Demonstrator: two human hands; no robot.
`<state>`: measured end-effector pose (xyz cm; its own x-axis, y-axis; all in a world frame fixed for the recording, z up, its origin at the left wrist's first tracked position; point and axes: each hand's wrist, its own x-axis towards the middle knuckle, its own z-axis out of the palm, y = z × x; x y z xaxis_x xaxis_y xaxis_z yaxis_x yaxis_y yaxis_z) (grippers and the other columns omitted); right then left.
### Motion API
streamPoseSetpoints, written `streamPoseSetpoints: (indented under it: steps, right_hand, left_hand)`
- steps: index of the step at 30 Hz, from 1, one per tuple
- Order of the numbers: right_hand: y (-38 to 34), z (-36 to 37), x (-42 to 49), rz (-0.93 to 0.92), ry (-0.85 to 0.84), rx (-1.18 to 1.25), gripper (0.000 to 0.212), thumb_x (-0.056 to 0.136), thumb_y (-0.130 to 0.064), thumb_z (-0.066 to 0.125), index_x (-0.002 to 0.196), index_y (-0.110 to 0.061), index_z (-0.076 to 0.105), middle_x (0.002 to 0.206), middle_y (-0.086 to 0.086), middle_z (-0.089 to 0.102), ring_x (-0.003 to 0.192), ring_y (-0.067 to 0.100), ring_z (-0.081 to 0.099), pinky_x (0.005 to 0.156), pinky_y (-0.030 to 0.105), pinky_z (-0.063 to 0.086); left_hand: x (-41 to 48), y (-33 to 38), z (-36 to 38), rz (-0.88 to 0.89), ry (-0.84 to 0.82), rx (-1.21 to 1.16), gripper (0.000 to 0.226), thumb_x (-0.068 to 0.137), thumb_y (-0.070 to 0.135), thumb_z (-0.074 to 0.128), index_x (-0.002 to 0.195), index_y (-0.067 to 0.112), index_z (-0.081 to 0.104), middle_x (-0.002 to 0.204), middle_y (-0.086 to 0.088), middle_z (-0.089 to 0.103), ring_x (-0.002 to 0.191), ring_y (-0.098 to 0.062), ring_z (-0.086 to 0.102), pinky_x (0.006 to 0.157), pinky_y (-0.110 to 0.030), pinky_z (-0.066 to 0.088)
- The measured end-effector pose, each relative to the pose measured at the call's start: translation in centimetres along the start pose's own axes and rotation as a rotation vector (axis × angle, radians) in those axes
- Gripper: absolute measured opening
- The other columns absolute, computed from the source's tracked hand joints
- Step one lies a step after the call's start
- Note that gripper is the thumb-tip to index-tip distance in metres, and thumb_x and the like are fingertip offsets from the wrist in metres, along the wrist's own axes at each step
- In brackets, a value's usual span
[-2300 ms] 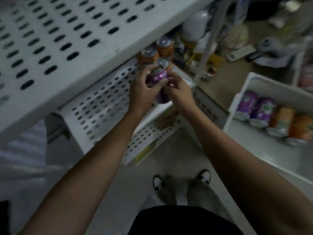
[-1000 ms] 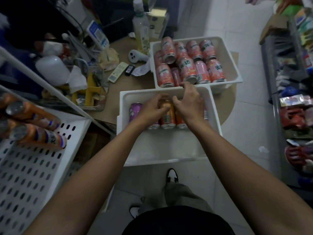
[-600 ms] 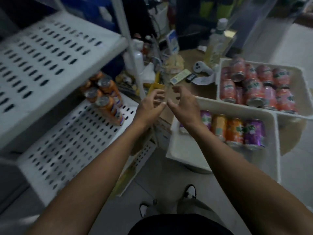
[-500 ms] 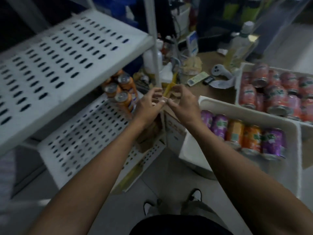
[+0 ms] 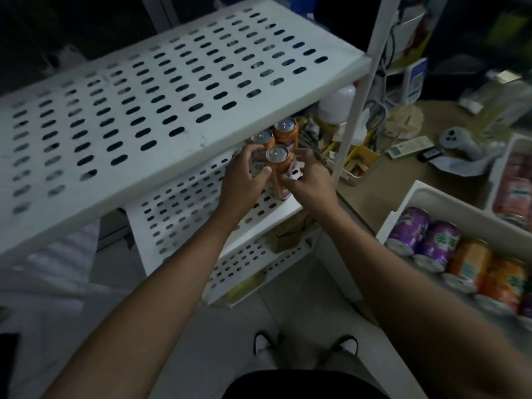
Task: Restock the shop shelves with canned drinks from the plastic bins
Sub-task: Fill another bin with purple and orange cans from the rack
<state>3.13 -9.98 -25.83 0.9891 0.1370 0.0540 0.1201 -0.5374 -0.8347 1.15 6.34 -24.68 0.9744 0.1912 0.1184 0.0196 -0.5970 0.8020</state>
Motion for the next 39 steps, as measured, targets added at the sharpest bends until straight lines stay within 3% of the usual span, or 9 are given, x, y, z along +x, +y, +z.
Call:
streamPoseSetpoints:
  steps: [4, 9, 13, 19, 24, 28, 30, 35, 39]
  right_hand:
    - [0.9, 1.5, 1.3, 0.032, -0.066, 0.030, 0.068, 0.084, -0.037, 0.079, 0.140, -0.024, 0.043, 0.110, -0.012, 0.063, 0.081, -0.008, 0.052, 0.062, 0.001, 0.036]
    - [2.3, 3.7, 3.1, 0.065, -0.063, 0.101, 0.078, 0.077, -0.030, 0.084, 0.142, -0.022, 0.044, 0.118, -0.008, 0.066, 0.100, 0.005, 0.063, 0.087, 0.025, 0.056]
    - [3.2, 5.0, 3.4, 0.063, -0.011, 0.098, 0.076, 0.080, -0.030, 0.079, 0.145, -0.021, 0.041, 0.123, -0.001, 0.068, 0.107, 0.012, 0.065, 0.089, 0.033, 0.057]
    - [3.3, 3.8, 2.9, 0.111, 0.089, 0.106, 0.059, 0.080, -0.037, 0.078, 0.132, -0.023, 0.053, 0.102, -0.019, 0.065, 0.088, -0.007, 0.062, 0.080, 0.025, 0.059]
    - [2.1, -0.3, 1.0, 0.151, 0.238, 0.099, 0.043, 0.080, -0.043, 0.073, 0.115, -0.023, 0.056, 0.100, -0.005, 0.070, 0.095, 0.015, 0.067, 0.086, 0.044, 0.058]
    - [2.5, -5.6, -2.2, 0.220, 0.415, 0.098, 0.041, 0.076, -0.048, 0.070, 0.109, -0.027, 0.059, 0.091, -0.008, 0.068, 0.086, 0.012, 0.065, 0.079, 0.046, 0.057]
    - [3.3, -8.4, -4.3, 0.277, 0.520, 0.073, 0.036, 0.076, -0.048, 0.071, 0.105, -0.028, 0.060, 0.084, -0.012, 0.064, 0.080, 0.007, 0.063, 0.077, 0.043, 0.056]
    - [6.6, -14.0, -10.1, 0.436, 0.628, -0.009, 0.042, 0.075, -0.060, 0.060, 0.107, -0.032, 0.057, 0.094, -0.008, 0.067, 0.088, 0.014, 0.065, 0.080, 0.045, 0.058]
    - [9.8, -15.6, -13.8, 0.550, 0.583, -0.037, 0.035, 0.082, -0.050, 0.065, 0.109, -0.028, 0.060, 0.102, -0.005, 0.068, 0.095, 0.017, 0.066, 0.084, 0.041, 0.057]
  left_hand:
    - [0.7, -2.1, 0.7, -0.038, -0.047, 0.039, 0.053, 0.088, 0.023, 0.072, 0.137, 0.024, 0.052, 0.142, 0.001, 0.054, 0.128, -0.012, 0.048, 0.104, -0.035, 0.045]
    - [1.3, -2.8, 2.6, -0.085, -0.131, -0.018, 0.056, 0.091, 0.022, 0.070, 0.142, 0.024, 0.046, 0.145, 0.002, 0.053, 0.126, -0.007, 0.047, 0.101, -0.026, 0.041]
    - [1.3, -3.5, 3.6, -0.080, -0.087, -0.033, 0.061, 0.090, 0.024, 0.070, 0.144, 0.024, 0.043, 0.147, 0.002, 0.051, 0.130, -0.010, 0.048, 0.104, -0.028, 0.041]
    - [1.2, -2.3, 3.6, -0.030, -0.136, -0.110, 0.065, 0.086, 0.030, 0.069, 0.145, 0.026, 0.042, 0.148, 0.002, 0.049, 0.133, -0.011, 0.049, 0.109, -0.036, 0.046]
    - [1.1, 1.7, 4.9, 0.078, -0.190, -0.230, 0.063, 0.086, 0.033, 0.067, 0.144, 0.027, 0.043, 0.141, 0.002, 0.055, 0.127, -0.011, 0.057, 0.104, -0.044, 0.051]
    - [0.5, 6.4, 7.8, 0.194, -0.288, -0.278, 0.056, 0.088, 0.027, 0.065, 0.141, 0.022, 0.048, 0.133, 0.002, 0.058, 0.115, 0.000, 0.059, 0.100, -0.032, 0.053]
    - [-0.3, 8.8, 9.9, 0.265, -0.347, -0.238, 0.059, 0.085, 0.041, 0.063, 0.141, 0.025, 0.049, 0.134, -0.002, 0.057, 0.118, -0.010, 0.058, 0.100, -0.038, 0.052]
    - [-4.0, 13.4, 15.5, 0.329, -0.596, -0.175, 0.067, 0.087, 0.053, 0.063, 0.146, 0.029, 0.041, 0.139, -0.002, 0.054, 0.122, -0.013, 0.055, 0.103, -0.045, 0.050]
    - [-6.6, 14.1, 18.6, 0.348, -0.718, -0.162, 0.075, 0.090, 0.036, 0.072, 0.153, 0.032, 0.031, 0.127, 0.009, 0.045, 0.106, -0.008, 0.057, 0.091, -0.034, 0.054]
